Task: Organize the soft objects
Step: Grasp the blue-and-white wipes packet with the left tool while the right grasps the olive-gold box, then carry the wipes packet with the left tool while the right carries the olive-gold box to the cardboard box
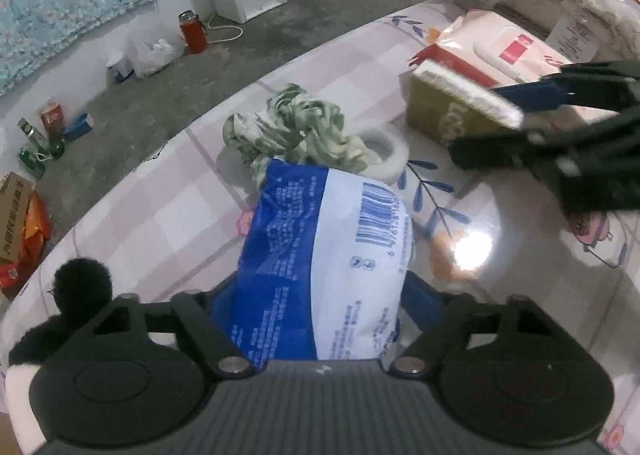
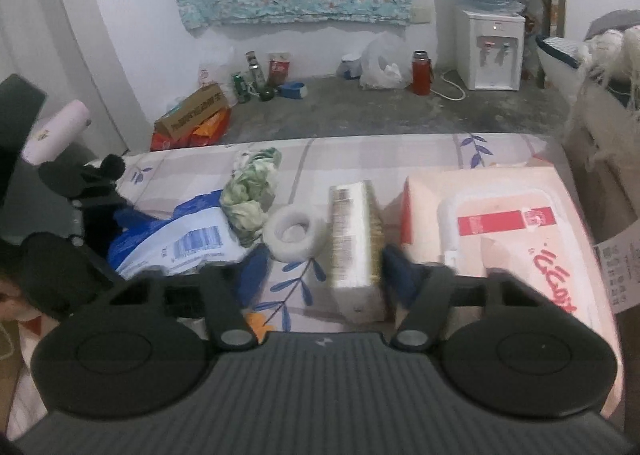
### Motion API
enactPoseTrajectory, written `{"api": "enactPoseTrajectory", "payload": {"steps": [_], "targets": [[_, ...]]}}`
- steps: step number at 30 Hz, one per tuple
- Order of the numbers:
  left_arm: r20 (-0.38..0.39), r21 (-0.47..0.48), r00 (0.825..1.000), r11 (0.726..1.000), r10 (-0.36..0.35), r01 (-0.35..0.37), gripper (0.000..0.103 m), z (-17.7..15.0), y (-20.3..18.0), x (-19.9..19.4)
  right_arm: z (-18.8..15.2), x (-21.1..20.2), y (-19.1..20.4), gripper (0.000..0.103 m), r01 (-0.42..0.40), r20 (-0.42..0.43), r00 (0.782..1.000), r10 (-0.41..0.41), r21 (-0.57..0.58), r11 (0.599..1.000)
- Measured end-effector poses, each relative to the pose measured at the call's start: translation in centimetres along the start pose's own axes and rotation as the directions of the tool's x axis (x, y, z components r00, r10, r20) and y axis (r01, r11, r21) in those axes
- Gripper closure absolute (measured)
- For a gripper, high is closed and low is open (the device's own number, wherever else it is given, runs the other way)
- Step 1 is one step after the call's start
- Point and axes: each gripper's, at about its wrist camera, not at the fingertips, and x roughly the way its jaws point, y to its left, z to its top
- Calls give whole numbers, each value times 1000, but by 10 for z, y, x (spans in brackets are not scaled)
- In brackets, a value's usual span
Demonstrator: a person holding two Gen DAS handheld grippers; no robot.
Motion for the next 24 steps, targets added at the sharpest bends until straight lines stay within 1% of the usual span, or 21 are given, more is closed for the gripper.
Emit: {"api": "enactPoseTrajectory", "payload": {"steps": [1, 2, 4, 7, 8, 9, 12, 14, 16, 17, 18, 20, 21, 23, 24], "targets": [[-7, -3, 1000, 1000, -8, 8, 25, -2, -1, -2, 1, 0, -1, 61, 5, 0, 1000, -5, 0, 1000], [-12, -2, 1000, 1000, -11, 11, 26, -4, -5, -5, 0, -1, -3, 67, -1, 4, 1000, 1, 6, 1000], [-23, 10, 999, 1000, -27, 27, 26, -10, -12, -10, 1, -1, -9, 68, -30, 6, 1000, 30, 44, 999], [-28, 35, 999, 998, -46, 47, 26, -21, -25, -16, 1, 1, -11, 63, -41, -1, 999, 41, 55, 998], [-29, 43, 998, 998, -50, 51, 26, -27, -29, -19, 2, 2, -10, 56, -33, -2, 999, 33, 52, 998], [-31, 47, 998, 997, -52, 53, 26, -31, -32, -21, 1, 2, -7, 52, -30, -3, 1000, 30, 49, 998], [-43, 50, 998, 997, -56, 58, 26, -41, -38, -27, 0, 8, 0, 47, 6, -7, 1000, -6, 27, 1000], [-51, 42, 997, 998, -52, 55, 26, -44, -41, -29, -1, 11, 5, 48, 31, -7, 1000, -31, 5, 1000], [-56, 35, 997, 998, -48, 50, 26, -48, -43, -32, -4, 12, 9, 74, 59, -1, 998, -59, -10, 998], [-58, 34, 997, 998, -46, 48, 26, -49, -44, -33, -5, 13, 10, 80, 98, 2, 995, -98, -14, 995], [-60, 29, 997, 999, -44, 46, 26, -51, -45, -35, -7, 12, 10, 80, 137, 8, 991, -137, -10, 991], [-68, 16, 997, 999, -44, 45, 26, -58, -48, -41, -8, 7, 1, 80, 89, 9, 996, -90, 67, 994], [-70, 7, 996, 999, -47, 47, 27, -61, -48, -44, -8, 2, -3, 80, 83, 25, 996, -86, 96, 992], [-67, -6, 996, 999, -52, 52, 27, -68, -49, -50, -9, -6, -5, 80, 100, 66, 992, -107, 99, 990], [-63, -9, 997, 999, -54, 53, 27, -71, -50, -56, -9, -11, -7, 80, 83, 76, 993, -91, 107, 991]]}}
